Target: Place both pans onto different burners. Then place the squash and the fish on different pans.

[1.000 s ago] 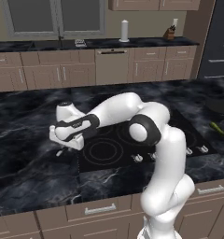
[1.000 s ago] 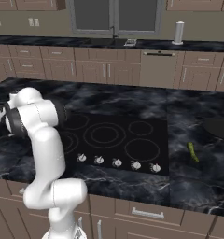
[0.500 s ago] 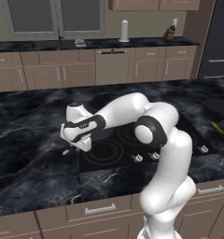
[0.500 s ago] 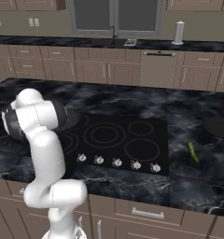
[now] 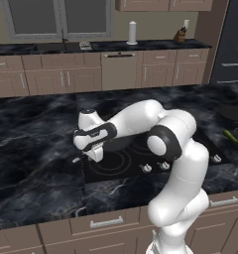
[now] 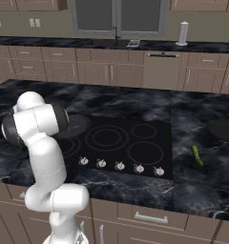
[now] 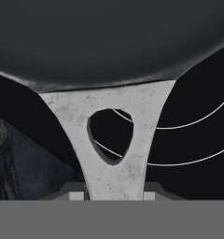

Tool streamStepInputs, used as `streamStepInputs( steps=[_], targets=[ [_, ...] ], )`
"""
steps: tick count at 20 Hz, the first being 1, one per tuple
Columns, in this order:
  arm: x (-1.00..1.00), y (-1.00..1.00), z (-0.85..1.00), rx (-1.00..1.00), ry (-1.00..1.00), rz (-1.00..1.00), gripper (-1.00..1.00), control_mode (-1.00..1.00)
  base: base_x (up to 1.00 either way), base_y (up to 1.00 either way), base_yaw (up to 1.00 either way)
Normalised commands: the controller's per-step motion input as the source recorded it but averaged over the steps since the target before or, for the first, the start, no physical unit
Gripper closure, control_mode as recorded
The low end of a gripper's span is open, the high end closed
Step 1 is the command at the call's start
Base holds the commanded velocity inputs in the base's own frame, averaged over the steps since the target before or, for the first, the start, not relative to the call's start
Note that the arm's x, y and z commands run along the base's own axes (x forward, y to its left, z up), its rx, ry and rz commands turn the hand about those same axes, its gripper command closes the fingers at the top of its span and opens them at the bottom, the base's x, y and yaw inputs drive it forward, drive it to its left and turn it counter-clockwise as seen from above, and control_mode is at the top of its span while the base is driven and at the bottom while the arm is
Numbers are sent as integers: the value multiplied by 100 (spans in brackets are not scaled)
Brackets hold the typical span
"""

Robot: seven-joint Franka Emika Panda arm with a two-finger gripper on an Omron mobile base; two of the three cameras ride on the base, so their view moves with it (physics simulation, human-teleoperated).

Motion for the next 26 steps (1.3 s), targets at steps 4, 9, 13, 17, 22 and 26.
streamStepInputs(
  steps=[4, 9, 13, 17, 22, 26],
  targets=[
    [0, -23, 0, 0, 0, -11, 100, -100, 0, 0, 0],
    [2, -23, 0, 0, 0, -11, 100, -100, 0, 0, 0],
    [19, -34, 0, 0, 0, -10, 100, -100, 0, 0, 0],
    [28, -32, 0, 0, 0, -10, 100, -100, 0, 0, 0],
    [30, -32, 0, 0, 0, -10, 100, -100, 0, 0, 0],
    [35, -27, 0, 0, 0, -9, 100, -100, 0, 0, 0]
  ],
)
